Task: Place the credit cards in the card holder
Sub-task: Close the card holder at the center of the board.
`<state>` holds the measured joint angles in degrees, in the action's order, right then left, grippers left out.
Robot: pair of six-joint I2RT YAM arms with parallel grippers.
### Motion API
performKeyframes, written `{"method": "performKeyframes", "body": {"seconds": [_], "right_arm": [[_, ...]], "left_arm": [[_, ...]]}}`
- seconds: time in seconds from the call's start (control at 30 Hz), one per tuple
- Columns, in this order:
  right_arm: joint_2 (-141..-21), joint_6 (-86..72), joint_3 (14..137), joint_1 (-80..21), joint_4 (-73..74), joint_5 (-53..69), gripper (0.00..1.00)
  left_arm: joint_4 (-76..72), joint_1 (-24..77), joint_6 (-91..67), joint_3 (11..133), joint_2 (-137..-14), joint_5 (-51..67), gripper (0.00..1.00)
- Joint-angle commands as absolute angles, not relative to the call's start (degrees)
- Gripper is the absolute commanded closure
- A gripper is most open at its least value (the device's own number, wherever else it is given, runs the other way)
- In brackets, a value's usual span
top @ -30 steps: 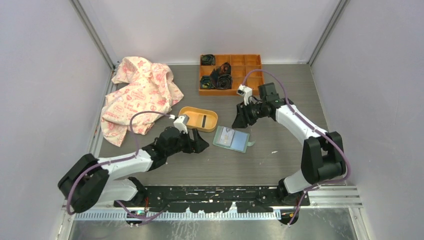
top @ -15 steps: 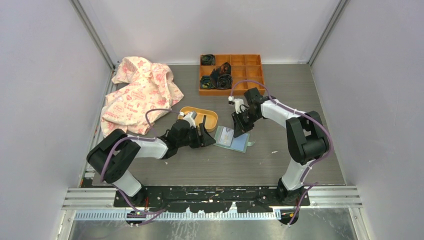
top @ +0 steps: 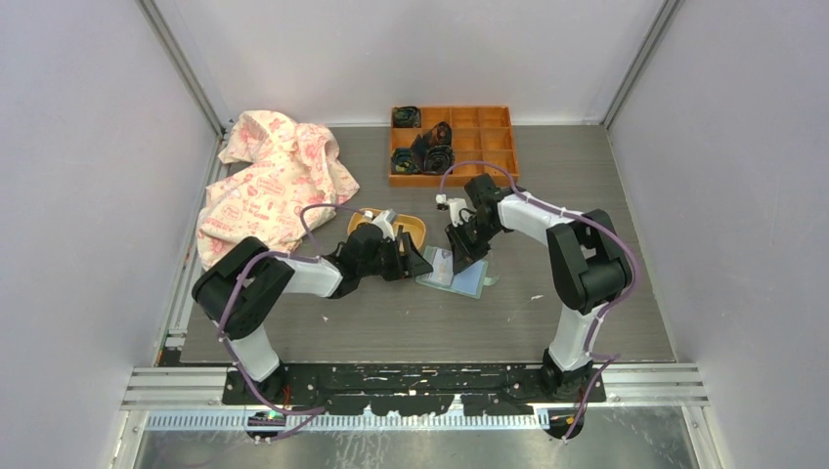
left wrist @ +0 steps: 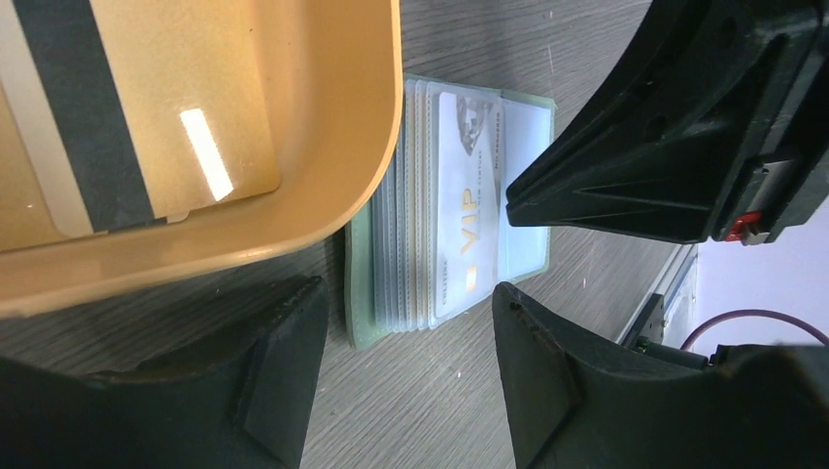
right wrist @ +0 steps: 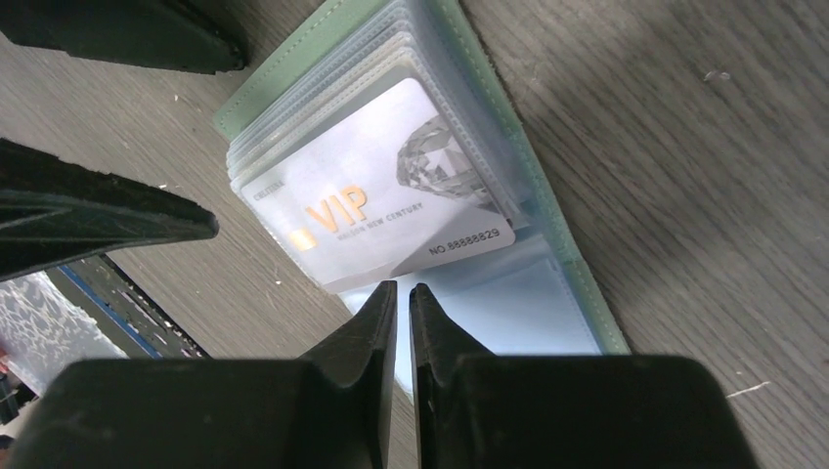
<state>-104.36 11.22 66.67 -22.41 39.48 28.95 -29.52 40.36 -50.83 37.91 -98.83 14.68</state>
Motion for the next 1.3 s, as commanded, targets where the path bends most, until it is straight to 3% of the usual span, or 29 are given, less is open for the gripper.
{"method": "performKeyframes", "body": {"seconds": [0.0, 0.47, 1.27], "right_arm": [[-105.47, 11.26, 69.33, -22.50, 39.81, 28.56, 0.84], [-106.35, 11.16, 69.85, -22.51, 40.16, 29.21, 0.84], [-106.44, 12.08, 70.75, -22.43, 42.27, 30.49, 0.84]], "left_arm": [[-26.47, 40.15, -50.49, 38.45, -101.46, 14.95, 0.36], [-32.99, 42.11, -53.53, 38.54, -102.96, 18.19, 0.48], [-35.87, 45.24, -58.51, 41.21, -102.65, 13.47, 0.65]]}}
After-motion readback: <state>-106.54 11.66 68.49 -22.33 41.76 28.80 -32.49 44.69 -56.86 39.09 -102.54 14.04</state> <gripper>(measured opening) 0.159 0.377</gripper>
